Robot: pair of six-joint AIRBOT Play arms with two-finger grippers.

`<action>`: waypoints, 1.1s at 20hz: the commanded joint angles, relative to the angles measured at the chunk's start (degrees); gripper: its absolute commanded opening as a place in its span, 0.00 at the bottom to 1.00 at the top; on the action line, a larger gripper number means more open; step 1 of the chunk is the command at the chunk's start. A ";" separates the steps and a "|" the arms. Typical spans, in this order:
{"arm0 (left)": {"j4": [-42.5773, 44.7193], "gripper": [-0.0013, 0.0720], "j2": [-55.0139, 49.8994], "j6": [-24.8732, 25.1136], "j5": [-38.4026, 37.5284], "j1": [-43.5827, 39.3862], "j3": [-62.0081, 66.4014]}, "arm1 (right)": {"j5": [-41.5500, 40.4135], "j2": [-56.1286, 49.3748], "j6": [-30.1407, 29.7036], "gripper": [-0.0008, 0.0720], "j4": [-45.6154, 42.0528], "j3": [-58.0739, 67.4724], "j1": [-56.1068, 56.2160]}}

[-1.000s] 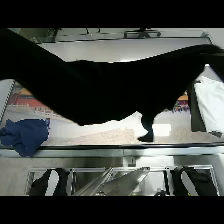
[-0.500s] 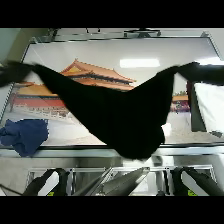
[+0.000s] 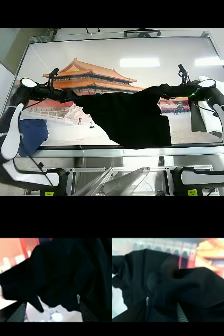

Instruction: Fold the shirts.

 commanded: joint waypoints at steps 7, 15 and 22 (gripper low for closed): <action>-7.39 0.99 5.90 -8.92 -13.46 -6.19 -14.97 | 9.77 -1.09 0.76 0.86 -13.94 4.92 -8.37; -22.36 0.97 18.71 -9.16 17.22 -31.85 -45.13 | 9.64 -1.09 -0.17 0.86 -11.85 4.92 -7.87; -21.88 0.96 8.33 -13.16 26.18 -45.29 -35.65 | 9.62 -1.09 -0.39 0.86 -10.34 4.92 -6.84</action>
